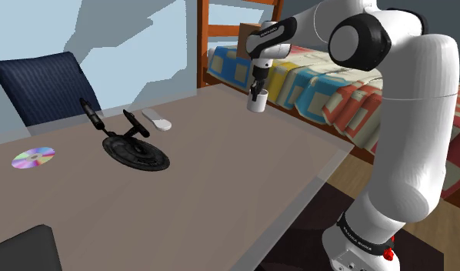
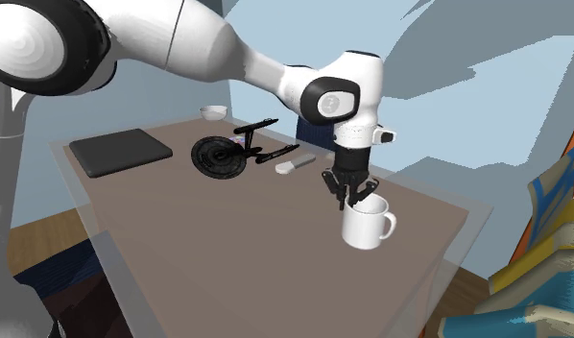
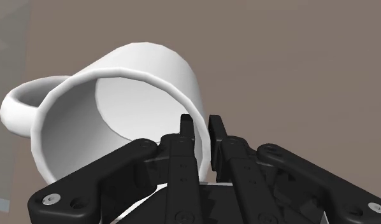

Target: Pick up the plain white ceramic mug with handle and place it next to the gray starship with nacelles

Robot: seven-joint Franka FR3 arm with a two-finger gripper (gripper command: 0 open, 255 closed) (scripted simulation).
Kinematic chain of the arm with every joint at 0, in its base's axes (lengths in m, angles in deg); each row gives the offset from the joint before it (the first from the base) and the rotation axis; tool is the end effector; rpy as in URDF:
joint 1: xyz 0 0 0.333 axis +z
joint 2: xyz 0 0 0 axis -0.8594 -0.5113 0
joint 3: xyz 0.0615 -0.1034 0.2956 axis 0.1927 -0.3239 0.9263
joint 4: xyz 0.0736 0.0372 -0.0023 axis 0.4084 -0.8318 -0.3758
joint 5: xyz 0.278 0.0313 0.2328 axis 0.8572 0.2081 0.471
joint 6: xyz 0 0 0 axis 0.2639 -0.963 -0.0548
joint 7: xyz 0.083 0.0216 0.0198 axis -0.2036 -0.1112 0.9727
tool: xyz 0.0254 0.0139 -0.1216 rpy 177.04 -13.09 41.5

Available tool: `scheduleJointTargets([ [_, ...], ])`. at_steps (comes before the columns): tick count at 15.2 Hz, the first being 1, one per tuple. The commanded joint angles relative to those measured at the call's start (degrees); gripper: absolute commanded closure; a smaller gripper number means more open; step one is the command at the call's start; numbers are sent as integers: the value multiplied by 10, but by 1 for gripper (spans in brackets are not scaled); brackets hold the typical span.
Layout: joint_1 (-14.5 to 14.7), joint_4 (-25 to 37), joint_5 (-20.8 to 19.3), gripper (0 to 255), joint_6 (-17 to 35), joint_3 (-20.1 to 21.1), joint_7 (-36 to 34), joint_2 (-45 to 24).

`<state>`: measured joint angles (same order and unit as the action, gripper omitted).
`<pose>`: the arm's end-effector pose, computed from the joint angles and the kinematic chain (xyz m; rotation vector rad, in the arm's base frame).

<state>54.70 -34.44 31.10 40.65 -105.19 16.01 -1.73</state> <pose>0.6046 -0.2270 0.3967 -3.1091 -0.4314 -0.0352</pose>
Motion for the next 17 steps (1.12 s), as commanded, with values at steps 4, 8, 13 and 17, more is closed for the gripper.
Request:
scheduleJointTargets([
  [4, 0, 27, -5, 255, -35, -2, -4, 9],
  [8, 0, 49, -8, 255, -63, -4, -7, 15],
  [13, -2, 81, -10, 255, -99, -5, -9, 20],
  [17, -4, 110, -11, 255, -129, -6, -11, 21],
])
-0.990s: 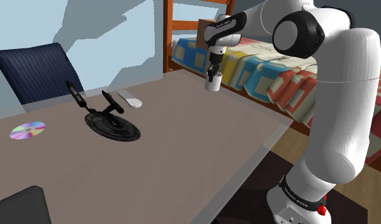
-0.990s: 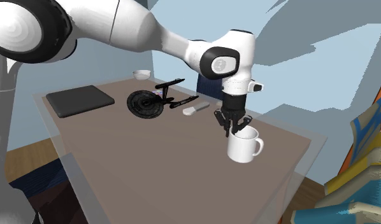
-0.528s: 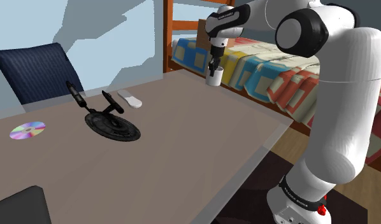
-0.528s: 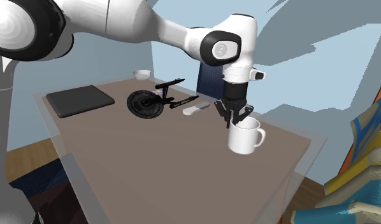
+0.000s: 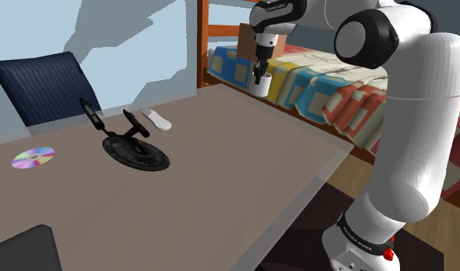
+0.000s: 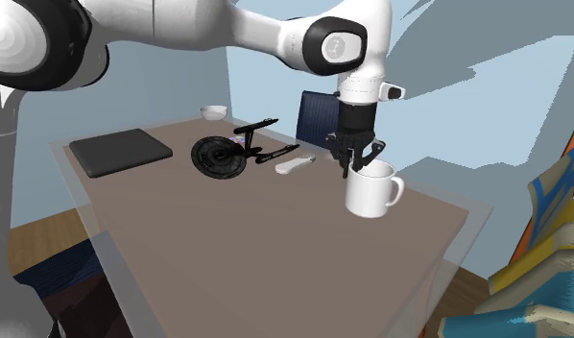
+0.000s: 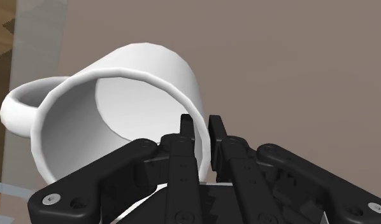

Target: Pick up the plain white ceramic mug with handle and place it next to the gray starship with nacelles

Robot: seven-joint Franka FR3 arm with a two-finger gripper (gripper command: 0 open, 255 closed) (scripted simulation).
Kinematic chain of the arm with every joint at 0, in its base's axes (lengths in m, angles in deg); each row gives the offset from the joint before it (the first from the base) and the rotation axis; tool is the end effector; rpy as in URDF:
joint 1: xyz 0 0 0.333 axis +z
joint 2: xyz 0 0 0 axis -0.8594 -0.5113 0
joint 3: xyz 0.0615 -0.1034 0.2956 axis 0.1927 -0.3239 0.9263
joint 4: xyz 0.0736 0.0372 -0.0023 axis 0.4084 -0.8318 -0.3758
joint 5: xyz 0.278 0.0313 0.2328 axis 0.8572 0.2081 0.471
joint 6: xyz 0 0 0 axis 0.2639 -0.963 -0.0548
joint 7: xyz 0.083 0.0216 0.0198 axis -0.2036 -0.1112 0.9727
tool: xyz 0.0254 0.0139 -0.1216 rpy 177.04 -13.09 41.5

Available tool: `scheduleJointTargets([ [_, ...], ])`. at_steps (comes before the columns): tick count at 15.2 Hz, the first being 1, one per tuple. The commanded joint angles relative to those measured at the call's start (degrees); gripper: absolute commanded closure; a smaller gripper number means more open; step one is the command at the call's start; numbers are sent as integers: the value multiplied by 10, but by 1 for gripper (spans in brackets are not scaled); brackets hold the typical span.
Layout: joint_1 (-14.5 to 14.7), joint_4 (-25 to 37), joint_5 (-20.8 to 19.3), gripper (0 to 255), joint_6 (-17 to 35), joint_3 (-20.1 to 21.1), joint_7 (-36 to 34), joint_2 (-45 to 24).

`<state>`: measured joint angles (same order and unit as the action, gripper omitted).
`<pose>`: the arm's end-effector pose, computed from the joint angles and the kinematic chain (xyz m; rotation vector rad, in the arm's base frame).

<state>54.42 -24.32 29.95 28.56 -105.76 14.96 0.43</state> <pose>0.6031 -0.2260 0.4808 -3.1092 -0.4319 -0.0356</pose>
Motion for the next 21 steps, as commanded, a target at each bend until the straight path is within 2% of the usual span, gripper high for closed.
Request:
scheduleJointTargets([
  [1, -1, 17, 0, 255, -16, 0, -1, -1],
  [15, -16, 150, 5, 255, -130, -2, -4, -20],
  [21, 49, 84, -17, 255, -106, 17, -78, 27],
])
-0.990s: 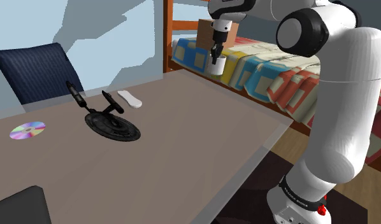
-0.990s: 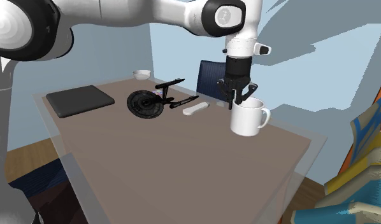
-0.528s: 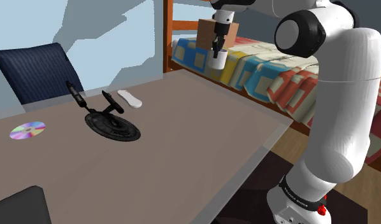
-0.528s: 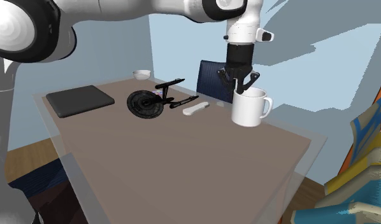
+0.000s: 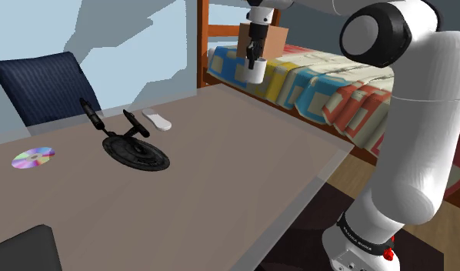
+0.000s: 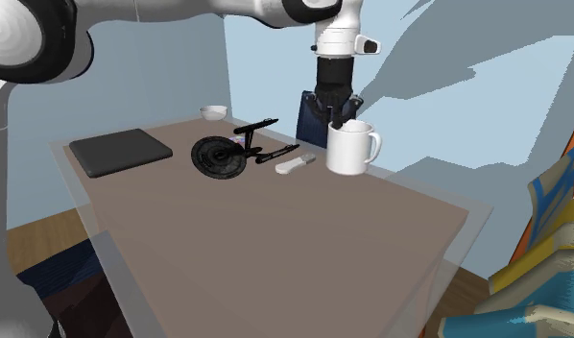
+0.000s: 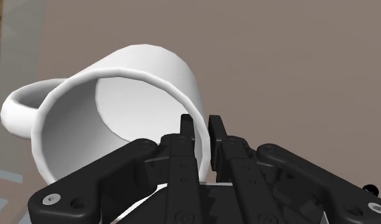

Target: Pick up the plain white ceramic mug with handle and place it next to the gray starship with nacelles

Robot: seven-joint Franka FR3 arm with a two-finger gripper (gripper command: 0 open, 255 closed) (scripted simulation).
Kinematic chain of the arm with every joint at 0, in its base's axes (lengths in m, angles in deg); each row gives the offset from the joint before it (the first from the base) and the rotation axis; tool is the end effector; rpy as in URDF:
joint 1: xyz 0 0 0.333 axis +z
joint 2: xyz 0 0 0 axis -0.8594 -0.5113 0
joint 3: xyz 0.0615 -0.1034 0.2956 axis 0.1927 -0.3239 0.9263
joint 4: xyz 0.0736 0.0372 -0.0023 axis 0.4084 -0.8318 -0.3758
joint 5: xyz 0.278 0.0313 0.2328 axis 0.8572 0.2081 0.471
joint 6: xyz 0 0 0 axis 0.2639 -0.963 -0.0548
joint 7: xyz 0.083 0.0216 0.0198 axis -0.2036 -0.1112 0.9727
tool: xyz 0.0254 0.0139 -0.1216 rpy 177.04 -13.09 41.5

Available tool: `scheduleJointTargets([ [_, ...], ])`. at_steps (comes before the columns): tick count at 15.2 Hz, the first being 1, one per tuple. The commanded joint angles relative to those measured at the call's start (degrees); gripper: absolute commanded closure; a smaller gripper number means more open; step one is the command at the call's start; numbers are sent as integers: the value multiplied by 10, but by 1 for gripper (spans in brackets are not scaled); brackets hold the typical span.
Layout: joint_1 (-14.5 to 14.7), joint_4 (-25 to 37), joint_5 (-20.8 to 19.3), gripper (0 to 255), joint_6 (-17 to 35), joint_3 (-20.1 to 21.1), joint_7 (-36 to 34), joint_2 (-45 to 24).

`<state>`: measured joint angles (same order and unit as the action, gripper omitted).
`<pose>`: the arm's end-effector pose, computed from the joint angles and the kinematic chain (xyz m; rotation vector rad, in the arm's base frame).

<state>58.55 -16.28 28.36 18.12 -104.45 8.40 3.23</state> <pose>0.6041 -0.1623 0.5560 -3.1081 -0.4338 -0.0349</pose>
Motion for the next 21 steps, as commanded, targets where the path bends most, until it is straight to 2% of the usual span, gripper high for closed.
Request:
scheduleJointTargets([
  [1, 18, -4, -4, 255, 1, 7, -25, 4],
  [9, 89, -27, -21, 255, 10, 40, -126, 23],
  [16, 147, 3, -27, 255, 1, 70, -216, 4],
  [21, 150, -48, -29, 255, 44, 70, -216, 12],
])
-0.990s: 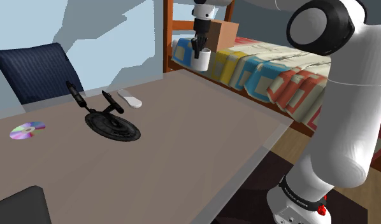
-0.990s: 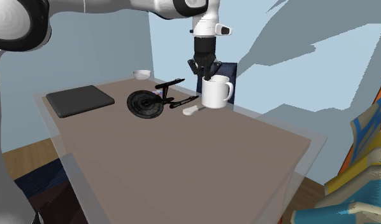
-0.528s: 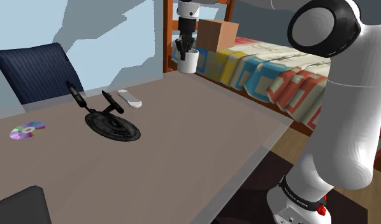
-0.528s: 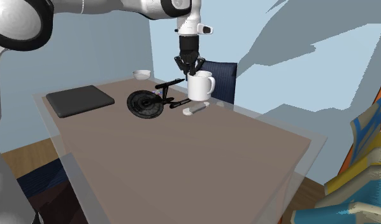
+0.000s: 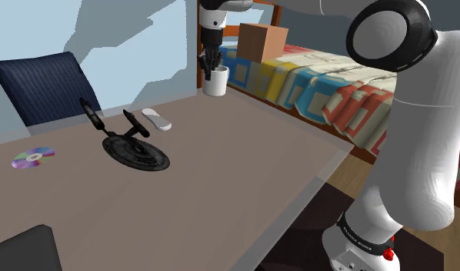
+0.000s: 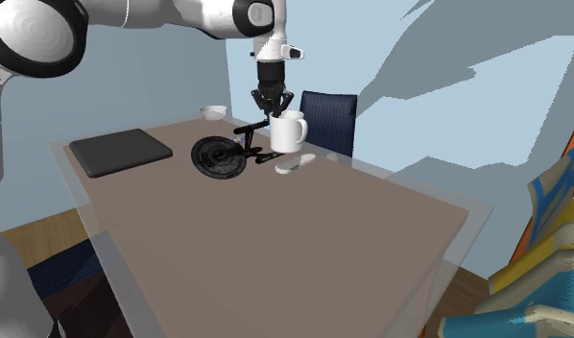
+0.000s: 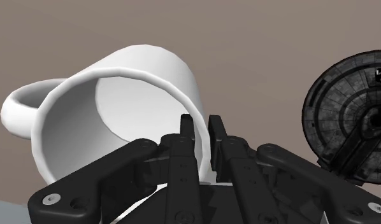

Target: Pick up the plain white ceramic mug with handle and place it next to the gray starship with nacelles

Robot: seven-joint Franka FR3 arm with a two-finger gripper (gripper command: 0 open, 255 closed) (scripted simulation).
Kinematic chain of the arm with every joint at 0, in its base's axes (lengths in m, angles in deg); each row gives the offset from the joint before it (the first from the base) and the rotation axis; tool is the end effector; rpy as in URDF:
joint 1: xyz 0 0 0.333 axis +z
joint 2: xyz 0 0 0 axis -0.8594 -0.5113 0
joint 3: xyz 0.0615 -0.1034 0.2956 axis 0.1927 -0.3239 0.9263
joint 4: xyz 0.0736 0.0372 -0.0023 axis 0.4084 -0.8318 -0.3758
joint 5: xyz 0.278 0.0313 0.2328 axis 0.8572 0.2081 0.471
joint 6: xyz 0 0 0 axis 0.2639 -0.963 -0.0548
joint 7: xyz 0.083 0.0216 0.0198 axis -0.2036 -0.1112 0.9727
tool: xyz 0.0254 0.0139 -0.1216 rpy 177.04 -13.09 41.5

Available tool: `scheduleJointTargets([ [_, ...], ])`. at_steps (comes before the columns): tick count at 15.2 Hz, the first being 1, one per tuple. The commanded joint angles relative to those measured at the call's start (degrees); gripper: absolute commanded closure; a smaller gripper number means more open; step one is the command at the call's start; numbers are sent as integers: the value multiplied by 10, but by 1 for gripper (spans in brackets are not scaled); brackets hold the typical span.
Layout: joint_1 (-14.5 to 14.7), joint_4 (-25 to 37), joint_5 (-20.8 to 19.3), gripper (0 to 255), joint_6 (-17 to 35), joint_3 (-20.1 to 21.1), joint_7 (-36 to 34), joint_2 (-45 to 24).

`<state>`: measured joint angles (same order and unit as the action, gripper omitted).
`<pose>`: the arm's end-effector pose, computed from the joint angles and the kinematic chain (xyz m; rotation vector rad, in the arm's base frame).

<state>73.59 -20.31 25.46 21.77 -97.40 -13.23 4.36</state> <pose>0.6236 0.0554 0.5374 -3.1090 -0.4320 -0.0338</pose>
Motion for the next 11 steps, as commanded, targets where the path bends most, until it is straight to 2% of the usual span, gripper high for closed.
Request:
scheduleJointTargets([
  [1, 0, -17, 0, 255, 16, 0, 1, 2],
  [11, 3, -97, 0, 255, 94, 1, 2, 4],
])
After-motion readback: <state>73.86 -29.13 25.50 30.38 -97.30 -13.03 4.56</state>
